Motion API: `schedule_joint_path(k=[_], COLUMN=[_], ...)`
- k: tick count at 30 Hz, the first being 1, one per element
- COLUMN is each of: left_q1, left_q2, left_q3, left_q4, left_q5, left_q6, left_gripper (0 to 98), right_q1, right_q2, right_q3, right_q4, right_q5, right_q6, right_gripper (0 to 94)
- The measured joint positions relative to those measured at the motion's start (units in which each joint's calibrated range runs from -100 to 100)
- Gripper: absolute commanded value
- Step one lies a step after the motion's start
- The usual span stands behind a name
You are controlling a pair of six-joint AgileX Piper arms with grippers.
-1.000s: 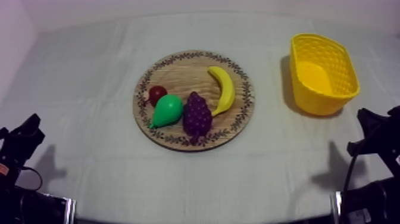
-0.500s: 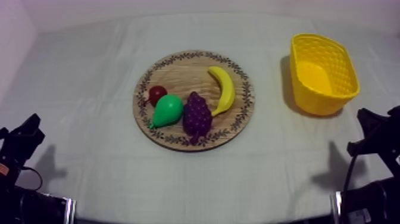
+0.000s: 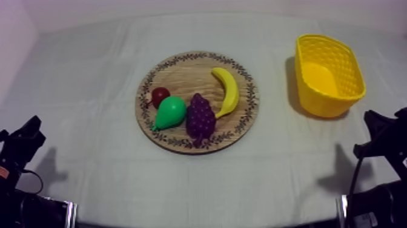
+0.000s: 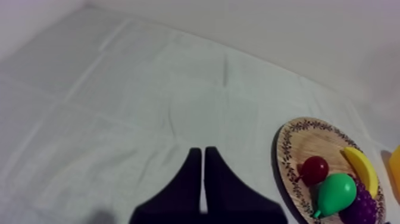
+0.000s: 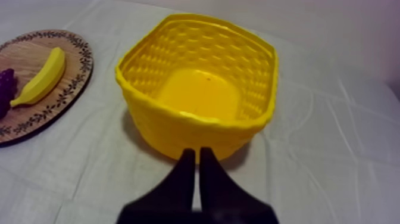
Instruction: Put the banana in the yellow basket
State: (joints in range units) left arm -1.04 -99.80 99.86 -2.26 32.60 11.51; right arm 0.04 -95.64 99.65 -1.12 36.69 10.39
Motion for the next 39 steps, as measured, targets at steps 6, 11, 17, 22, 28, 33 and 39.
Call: schedule_joint_path(k=[6, 11, 17, 22, 28, 33, 39], left_q1=[0.0, 0.0, 0.0, 0.0, 0.0, 0.0, 0.0], left_q2=[0.0, 0.0, 0.0, 0.0, 0.0, 0.0, 0.0], left_q3=[0.0, 0.0, 0.0, 0.0, 0.0, 0.0, 0.0], left_q4=[0.0, 0.0, 0.0, 0.0, 0.0, 0.0, 0.0], left_q5=[0.0, 0.0, 0.0, 0.0, 0.0, 0.0, 0.0], left_q6=[0.0, 0.0, 0.0, 0.0, 0.0, 0.0, 0.0], left_gripper=[0.1, 0.1, 0.1, 0.1, 0.1, 0.1, 0.1], right_q1=[3.91, 5.34, 2.36, -2.87, -11.46, -19.72, -28.14], right_q2=[4.46, 16.61, 35.76, 51.21, 67.59, 79.14, 88.82], right_q3=[-2.05, -13.16, -38.32, -61.39, -85.84, -99.85, -106.63], right_q4=[-3.1, -3.81, 0.61, 6.45, 13.06, 17.42, 18.11], right_q5=[-0.18, 3.99, 16.09, 25.41, 35.41, 42.68, 46.42], right_q6=[1.11, 1.39, -4.68, -12.76, -22.1, -28.29, -32.42], right_gripper=[4.2, 4.8, 5.1, 5.1, 5.1, 5.1, 5.1])
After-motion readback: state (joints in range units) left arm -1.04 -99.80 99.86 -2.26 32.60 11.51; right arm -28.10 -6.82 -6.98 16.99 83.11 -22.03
